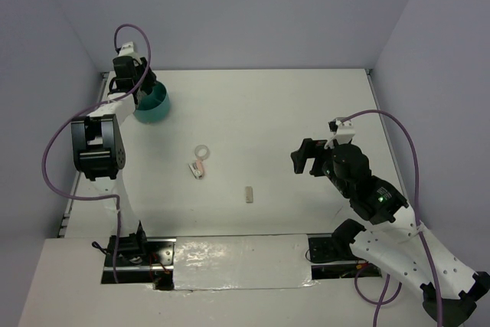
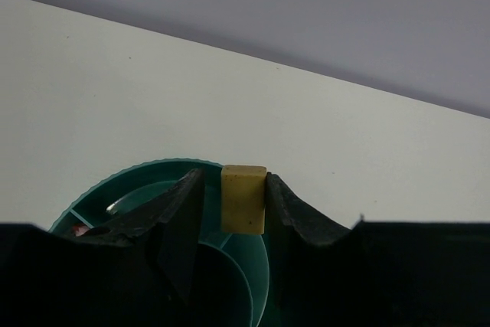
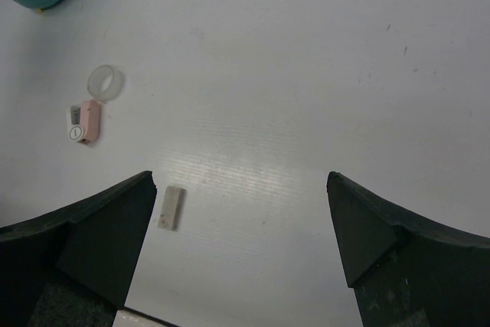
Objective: Sort the stationery into containers
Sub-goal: Place the stationery in the storage box.
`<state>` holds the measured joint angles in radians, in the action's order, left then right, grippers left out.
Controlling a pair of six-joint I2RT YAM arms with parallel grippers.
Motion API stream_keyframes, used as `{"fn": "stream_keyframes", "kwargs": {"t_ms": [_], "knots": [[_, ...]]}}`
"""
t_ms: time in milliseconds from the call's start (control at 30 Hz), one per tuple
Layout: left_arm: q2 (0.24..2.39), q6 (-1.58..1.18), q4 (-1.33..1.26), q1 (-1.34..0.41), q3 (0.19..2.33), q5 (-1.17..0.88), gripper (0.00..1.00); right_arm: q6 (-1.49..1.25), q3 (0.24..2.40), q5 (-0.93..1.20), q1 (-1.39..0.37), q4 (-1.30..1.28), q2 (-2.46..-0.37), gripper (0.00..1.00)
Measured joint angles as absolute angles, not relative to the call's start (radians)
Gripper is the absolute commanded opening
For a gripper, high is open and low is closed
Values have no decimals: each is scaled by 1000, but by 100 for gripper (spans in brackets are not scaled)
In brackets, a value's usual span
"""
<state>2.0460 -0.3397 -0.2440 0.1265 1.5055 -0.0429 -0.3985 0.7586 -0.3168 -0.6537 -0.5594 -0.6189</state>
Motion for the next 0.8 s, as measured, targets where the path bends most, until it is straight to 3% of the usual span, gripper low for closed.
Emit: {"fn": "stream_keyframes", "kwargs": {"t_ms": [200,333,500,600,733,800], "knots": [[2035,-342,-237,126,1505,-34,44,-398,759,-315,-654,-559,-620,100],[2032,-337,-216,126,1530,-22,35,-398,759,-310,-654,-559,-619,100],[2027,-320,-207,126,1545,7,37,-396,759,-305,-654,-555,-619,100],[2023,-316,-204,126,1545,13,57,-395,759,-300,-654,-553,-620,100],[1994,-314,-164,105,1554,30,99,-395,759,-298,-654,-550,-620,100],[1986,-313,-83,70,1615,75,99,-395,759,-299,-654,-546,-620,100]]}}
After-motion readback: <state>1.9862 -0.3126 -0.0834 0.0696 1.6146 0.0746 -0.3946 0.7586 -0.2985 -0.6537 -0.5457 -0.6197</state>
